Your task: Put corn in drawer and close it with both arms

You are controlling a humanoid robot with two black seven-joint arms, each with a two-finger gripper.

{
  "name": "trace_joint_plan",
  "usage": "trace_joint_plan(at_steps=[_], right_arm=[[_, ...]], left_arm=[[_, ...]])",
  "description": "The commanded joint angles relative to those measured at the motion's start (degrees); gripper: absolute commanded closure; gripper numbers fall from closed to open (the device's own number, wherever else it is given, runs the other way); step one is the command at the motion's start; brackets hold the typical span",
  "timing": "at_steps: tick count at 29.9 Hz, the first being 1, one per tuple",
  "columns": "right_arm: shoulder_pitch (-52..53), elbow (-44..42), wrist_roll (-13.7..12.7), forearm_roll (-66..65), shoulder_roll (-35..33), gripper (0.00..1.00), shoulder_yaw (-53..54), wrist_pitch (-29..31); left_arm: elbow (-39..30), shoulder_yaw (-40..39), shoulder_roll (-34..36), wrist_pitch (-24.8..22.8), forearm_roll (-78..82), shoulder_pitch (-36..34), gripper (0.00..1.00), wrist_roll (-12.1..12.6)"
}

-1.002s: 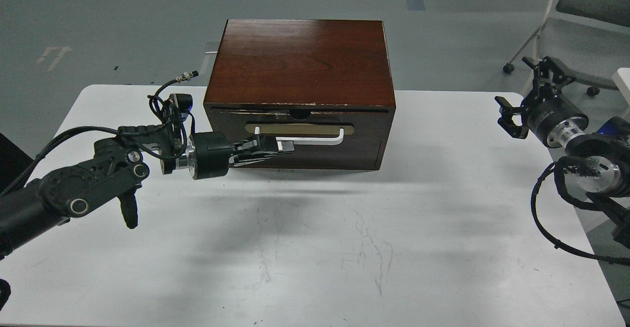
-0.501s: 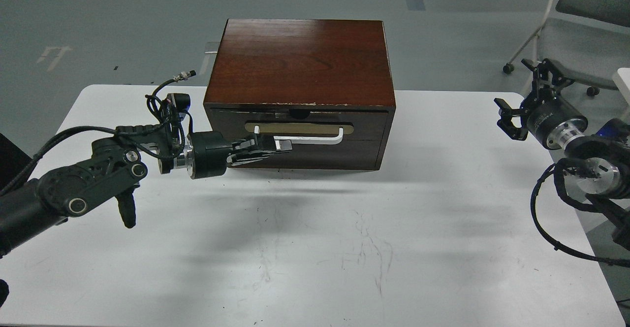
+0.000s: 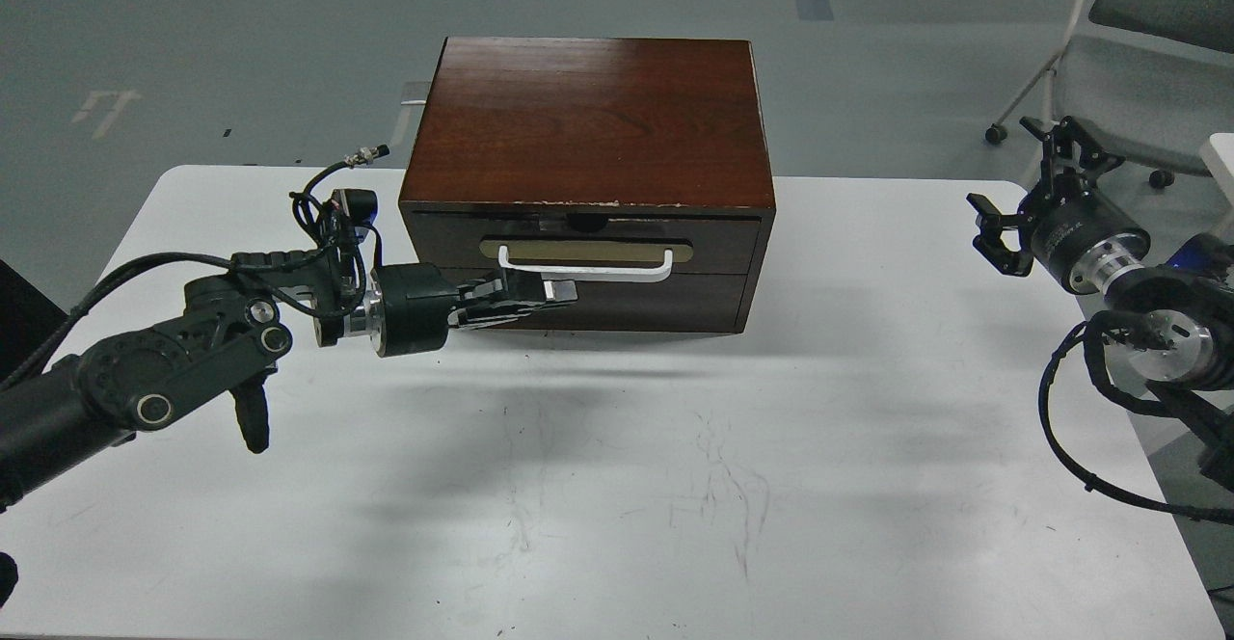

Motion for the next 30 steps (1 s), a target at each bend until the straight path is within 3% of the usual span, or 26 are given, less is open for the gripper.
trace_joint_plan(at_steps=[1, 4, 5, 9, 12, 16, 22, 25, 30], right_arm=[[0.3, -0.1, 0.0, -0.2, -0.1, 0.04, 0.0, 0.1], [1.1, -0.3, 0.0, -1.6, -0.1, 0.04, 0.0, 0.1], [1.1, -0.4, 0.0, -2.2, -0.1, 0.04, 0.0, 0.1], [1.8, -0.6, 0.0, -2.5, 0.5, 0.04, 0.0, 0.0], [2.8, -0.7, 0.0, -2.7, 0.8, 0.04, 0.0, -0.1], [3.7, -0.7, 0.0, -2.7, 2.0, 0.04, 0.0, -0.3], [4.1, -0.7, 0.8, -2.7, 4.0, 0.03, 0.1, -0.6], [4.2, -0.7, 2.3, -2.7, 5.0, 0.02, 0.1, -0.6], [4.1, -0.5, 2.6, -2.5, 6.3, 0.01, 0.1, -0.6]], left_arm=[[-5.0, -0.6, 3.9, 0.0, -1.1, 0.5, 0.5, 0.0], [-13.6, -2.1, 9.2, 0.0, -7.6, 0.8, 0.36, 0.0], [-15.0, -3.5, 10.6, 0.0, -12.1, 0.8, 0.22, 0.0], [-15.2, -9.2, 12.3, 0.0, -26.2, 0.8, 0.03, 0.0], [-8.9, -13.5, 11.7, 0.0, -33.8, 0.9, 0.02, 0.0], [3.8, -13.3, 9.1, 0.0, -33.9, 0.1, 0.02, 0.0], [17.1, -13.1, 6.8, 0.0, -36.2, 1.6, 0.02, 0.2], [22.0, -13.2, 5.0, 0.0, -40.9, 2.6, 0.02, 2.2], [29.1, -13.2, 3.0, 0.7, -45.9, 2.6, 0.02, 6.5]])
